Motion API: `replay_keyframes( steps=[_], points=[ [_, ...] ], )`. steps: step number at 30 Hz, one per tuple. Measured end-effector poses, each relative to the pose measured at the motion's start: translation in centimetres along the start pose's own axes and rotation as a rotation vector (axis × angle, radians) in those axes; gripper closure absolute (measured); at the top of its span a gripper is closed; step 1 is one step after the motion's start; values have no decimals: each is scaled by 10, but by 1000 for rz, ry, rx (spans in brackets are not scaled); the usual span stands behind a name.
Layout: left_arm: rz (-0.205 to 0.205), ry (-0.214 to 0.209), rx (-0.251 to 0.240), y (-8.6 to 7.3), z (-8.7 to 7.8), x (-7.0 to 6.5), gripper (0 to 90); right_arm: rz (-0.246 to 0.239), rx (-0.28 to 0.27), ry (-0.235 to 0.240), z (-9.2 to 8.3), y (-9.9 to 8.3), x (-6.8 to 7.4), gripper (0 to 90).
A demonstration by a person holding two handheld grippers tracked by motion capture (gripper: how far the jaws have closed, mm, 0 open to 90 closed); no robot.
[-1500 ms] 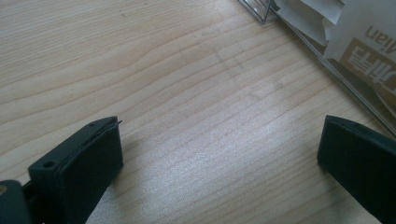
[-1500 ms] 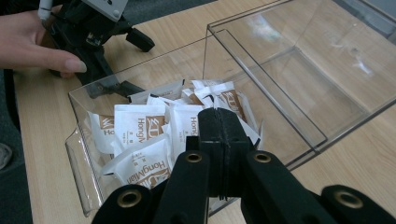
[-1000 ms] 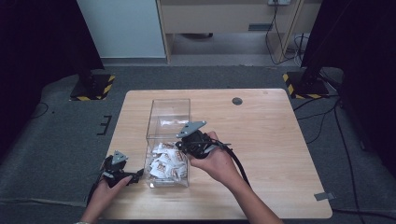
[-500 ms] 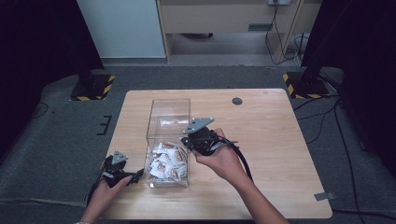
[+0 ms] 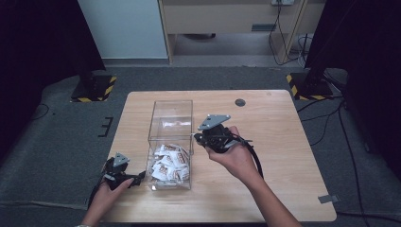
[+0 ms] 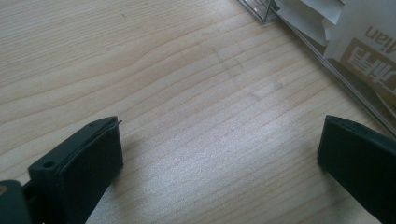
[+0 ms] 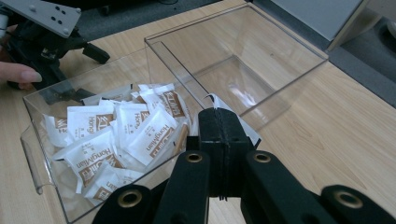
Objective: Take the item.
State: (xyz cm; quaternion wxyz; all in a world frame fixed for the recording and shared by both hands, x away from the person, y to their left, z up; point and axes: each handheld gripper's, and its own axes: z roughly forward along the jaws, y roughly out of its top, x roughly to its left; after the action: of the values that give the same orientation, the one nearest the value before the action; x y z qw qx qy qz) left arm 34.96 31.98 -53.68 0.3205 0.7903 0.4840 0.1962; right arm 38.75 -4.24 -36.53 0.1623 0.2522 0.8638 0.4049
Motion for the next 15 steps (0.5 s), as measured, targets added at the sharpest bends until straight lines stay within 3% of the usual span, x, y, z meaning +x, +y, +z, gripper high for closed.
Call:
replay_keyframes(
  steps=[15],
  points=[
    [1, -1, 0, 0, 0, 0, 0, 35, -8, -49, -17, -13, -24, 900]
  ],
)
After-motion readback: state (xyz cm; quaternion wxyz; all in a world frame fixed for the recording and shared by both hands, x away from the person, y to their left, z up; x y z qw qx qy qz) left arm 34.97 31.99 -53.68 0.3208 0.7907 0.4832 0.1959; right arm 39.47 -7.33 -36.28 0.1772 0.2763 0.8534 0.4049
